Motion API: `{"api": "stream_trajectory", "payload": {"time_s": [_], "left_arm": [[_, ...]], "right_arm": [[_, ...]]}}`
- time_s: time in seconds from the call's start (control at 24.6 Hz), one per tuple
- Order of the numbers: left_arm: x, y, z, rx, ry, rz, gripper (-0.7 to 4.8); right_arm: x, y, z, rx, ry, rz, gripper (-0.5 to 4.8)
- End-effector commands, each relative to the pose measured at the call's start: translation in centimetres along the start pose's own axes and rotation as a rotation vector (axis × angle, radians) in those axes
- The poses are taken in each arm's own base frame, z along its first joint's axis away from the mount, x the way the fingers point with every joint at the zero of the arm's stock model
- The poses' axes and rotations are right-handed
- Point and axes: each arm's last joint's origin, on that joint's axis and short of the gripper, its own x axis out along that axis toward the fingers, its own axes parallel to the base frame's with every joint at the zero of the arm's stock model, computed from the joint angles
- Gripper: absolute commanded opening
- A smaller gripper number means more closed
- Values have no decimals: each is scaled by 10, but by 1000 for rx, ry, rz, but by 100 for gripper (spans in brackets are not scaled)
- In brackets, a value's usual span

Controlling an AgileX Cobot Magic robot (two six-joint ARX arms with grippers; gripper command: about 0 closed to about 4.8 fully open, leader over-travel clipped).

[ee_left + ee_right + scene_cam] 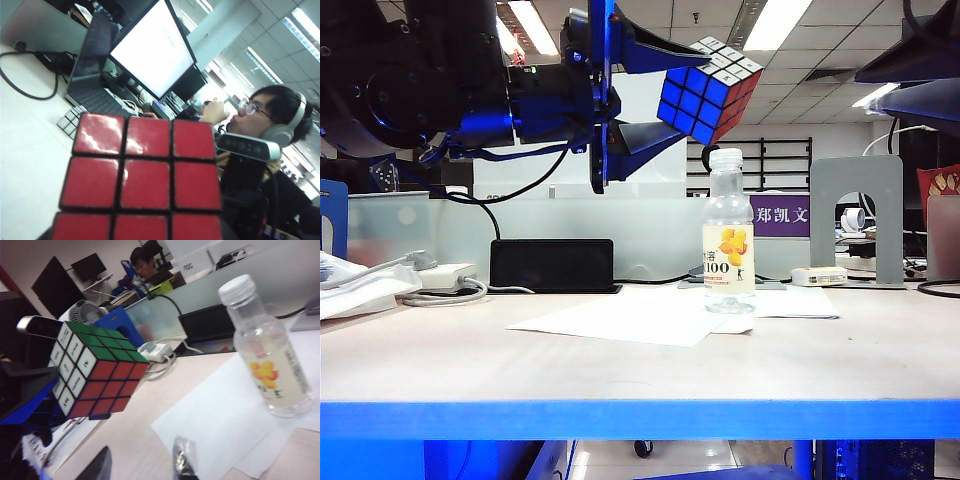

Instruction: Rotate the Rubik's Cube so that the bottom side is facing up.

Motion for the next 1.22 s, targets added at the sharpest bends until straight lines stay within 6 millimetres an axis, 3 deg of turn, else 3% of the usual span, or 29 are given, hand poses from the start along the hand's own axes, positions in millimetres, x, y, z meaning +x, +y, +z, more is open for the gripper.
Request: {"api": "stream_trajectory", "payload": {"time_s": [0.04,0.45,0.57,0.69,0.97,1.1,1.22], "left_arm": [[-1,-5,6,26,-19,-40,269],[-13,-4,19,15,-67,-65,269],[-13,-7,21,18,-83,-88,269],[-14,-11,24,46,-116,-119,269],[-17,-10,27,59,-142,-112,269],[-18,-10,28,43,-142,-113,269],[-18,-10,28,41,-146,-111,269]], "right_arm": [[9,-2,6,7,34,68,210],[46,-10,12,39,87,200,220],[63,-9,12,51,120,244,273],[80,-6,14,60,126,291,276],[94,-5,26,96,14,415,276],[101,-7,28,125,41,459,334],[104,-10,27,136,44,465,338]]}}
